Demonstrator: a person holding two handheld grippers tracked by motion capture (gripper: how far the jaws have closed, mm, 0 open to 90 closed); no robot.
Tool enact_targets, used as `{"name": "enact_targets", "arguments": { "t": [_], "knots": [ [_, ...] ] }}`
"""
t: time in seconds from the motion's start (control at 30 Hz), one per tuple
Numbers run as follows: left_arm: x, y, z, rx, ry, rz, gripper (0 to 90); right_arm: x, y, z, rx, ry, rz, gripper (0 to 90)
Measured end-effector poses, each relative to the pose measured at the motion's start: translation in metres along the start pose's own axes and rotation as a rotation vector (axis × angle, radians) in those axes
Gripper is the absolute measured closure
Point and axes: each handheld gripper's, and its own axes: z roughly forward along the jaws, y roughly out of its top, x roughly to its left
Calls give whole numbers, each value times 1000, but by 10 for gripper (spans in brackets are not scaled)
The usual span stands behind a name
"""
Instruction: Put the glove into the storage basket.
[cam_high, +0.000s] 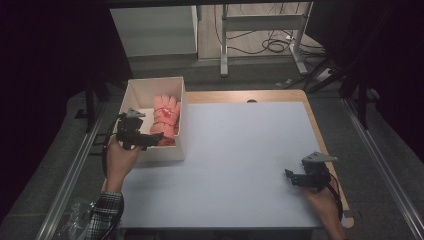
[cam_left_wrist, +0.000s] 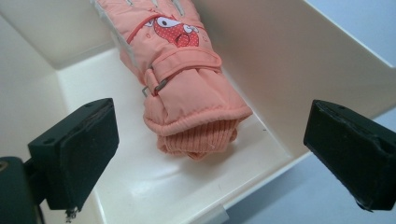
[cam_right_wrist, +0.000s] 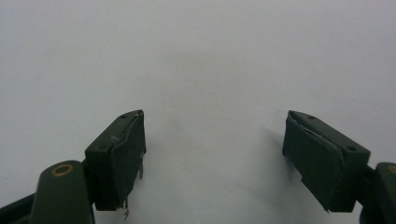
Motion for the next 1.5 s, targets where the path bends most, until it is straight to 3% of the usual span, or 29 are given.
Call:
{"name": "enact_targets", "arguments": {
  "t": [0.23,0.73,1.5],
  "knots": [
    [-5,-6,-5,-4,-8,12,36,0,0,0,1,0,2,214],
    [-23,-19,-18,-33,-69,20,36,0,0,0,0,0,1,213],
    [-57,-31,-20,-40,-134,97,36,0,0,0,0,-1,1,213]
  ]
}}
